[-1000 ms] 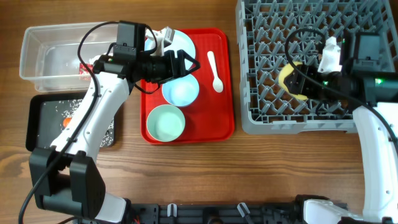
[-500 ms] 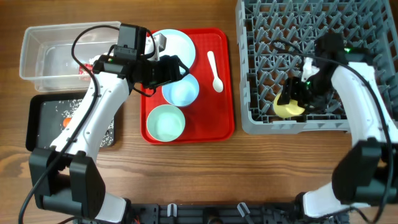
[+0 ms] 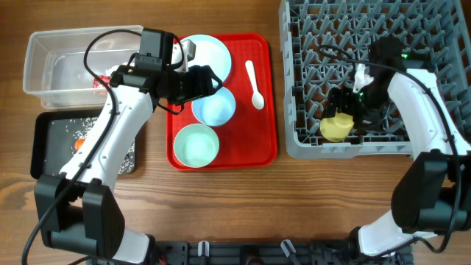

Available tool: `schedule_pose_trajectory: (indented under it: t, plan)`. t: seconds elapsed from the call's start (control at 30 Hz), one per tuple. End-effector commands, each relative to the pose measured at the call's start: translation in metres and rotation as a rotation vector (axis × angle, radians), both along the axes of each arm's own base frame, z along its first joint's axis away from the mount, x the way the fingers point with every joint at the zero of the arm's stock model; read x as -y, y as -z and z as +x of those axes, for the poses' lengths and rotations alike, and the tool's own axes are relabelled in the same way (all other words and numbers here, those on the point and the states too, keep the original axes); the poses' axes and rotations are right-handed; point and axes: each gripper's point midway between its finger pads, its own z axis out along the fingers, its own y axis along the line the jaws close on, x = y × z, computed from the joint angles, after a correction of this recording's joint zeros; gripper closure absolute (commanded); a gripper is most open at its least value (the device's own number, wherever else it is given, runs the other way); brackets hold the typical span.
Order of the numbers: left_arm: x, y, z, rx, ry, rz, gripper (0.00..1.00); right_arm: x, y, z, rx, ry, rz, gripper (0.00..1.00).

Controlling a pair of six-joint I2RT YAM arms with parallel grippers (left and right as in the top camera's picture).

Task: Sort waste into correct bins and load items into the dishwasher rack
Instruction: 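Reach the right gripper to the red tray and grasp the blue bowl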

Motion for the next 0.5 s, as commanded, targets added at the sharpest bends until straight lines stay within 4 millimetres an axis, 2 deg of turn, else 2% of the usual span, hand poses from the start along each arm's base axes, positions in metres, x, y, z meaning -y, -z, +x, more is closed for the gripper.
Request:
schedule_pose_trajectory:
  t: [0.0, 0.13, 0.2, 0.27, 0.37, 0.47]
  plan:
    - [-0.005, -0.003, 0.002, 0.017, -0.002, 0.015, 0.24, -0.004, -0.047, 0.026, 0.139, -0.018, 0.018, 0.07]
    - [-0.007, -0.002, 0.003, 0.028, 0.005, 0.035, 0.20, -0.009, -0.106, 0.043, 0.301, -0.040, 0.039, 0.07]
    - [-0.018, -0.001, 0.008, 0.048, -0.011, 0.077, 0.19, -0.030, -0.141, 0.050, 0.423, -0.113, 0.126, 0.07]
    - [-0.025, -0.001, 0.010, 0.054, -0.021, 0.080, 0.18, -0.049, -0.162, 0.053, 0.502, -0.159, 0.174, 0.07]
    - [-0.040, -0.005, 0.012, 0.038, -0.084, 0.068, 0.18, -0.080, -0.170, 0.055, 0.554, -0.242, 0.193, 0.07]
    - [-0.055, -0.012, 0.011, 0.025, -0.139, 0.053, 0.19, -0.111, -0.168, 0.057, 0.569, -0.298, 0.204, 0.07]
